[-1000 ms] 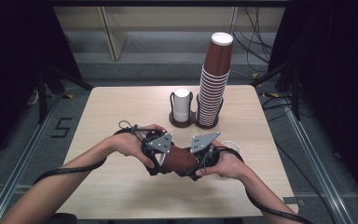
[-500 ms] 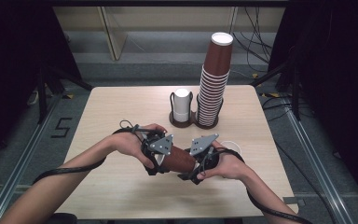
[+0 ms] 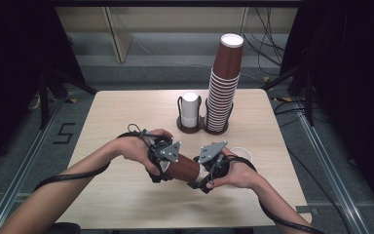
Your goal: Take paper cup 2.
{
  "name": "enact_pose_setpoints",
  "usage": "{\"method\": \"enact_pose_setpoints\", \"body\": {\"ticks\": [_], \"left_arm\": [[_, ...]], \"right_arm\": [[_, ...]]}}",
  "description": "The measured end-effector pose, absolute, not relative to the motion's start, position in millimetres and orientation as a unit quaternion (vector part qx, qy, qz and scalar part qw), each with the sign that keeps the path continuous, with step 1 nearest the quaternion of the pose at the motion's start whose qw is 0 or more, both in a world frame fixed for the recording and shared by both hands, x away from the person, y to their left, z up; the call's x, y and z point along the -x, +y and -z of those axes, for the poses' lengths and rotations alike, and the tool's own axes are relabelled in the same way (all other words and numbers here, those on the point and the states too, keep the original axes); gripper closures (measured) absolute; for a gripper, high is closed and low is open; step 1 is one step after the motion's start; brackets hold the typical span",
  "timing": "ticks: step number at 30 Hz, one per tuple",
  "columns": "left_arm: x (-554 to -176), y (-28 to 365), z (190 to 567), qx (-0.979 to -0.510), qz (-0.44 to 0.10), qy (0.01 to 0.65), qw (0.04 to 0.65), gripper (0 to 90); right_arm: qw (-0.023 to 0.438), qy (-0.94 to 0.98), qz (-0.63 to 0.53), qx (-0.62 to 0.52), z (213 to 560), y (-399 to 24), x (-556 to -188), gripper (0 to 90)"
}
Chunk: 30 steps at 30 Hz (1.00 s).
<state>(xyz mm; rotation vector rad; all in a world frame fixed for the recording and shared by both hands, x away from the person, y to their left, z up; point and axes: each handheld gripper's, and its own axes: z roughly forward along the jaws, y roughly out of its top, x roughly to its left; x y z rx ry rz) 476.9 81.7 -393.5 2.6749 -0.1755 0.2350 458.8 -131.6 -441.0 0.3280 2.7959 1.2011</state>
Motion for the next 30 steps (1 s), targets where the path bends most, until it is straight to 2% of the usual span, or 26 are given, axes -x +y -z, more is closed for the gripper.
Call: {"method": "enact_pose_setpoints", "body": {"ticks": [15, 17, 26, 30], "left_arm": [[-477, 77, 389, -0.986, -0.086, -0.049, 0.133, 9.5], [-478, 76, 389, -0.987, -0.087, -0.043, 0.128, 9.5], [-479, 73, 388, -0.991, -0.087, -0.036, 0.095, 9.5], [-479, 71, 388, -0.992, -0.085, -0.040, 0.086, 9.5]], "right_arm": [[0.044, 0.912, -0.388, -0.122, 440, -130, -457, 11.0], [0.058, 0.913, -0.390, -0.106, 440, -129, -459, 11.0], [0.050, 0.910, -0.392, -0.123, 439, -127, -457, 11.1], [0.067, 0.909, -0.398, -0.106, 438, -127, -459, 11.2]]}}
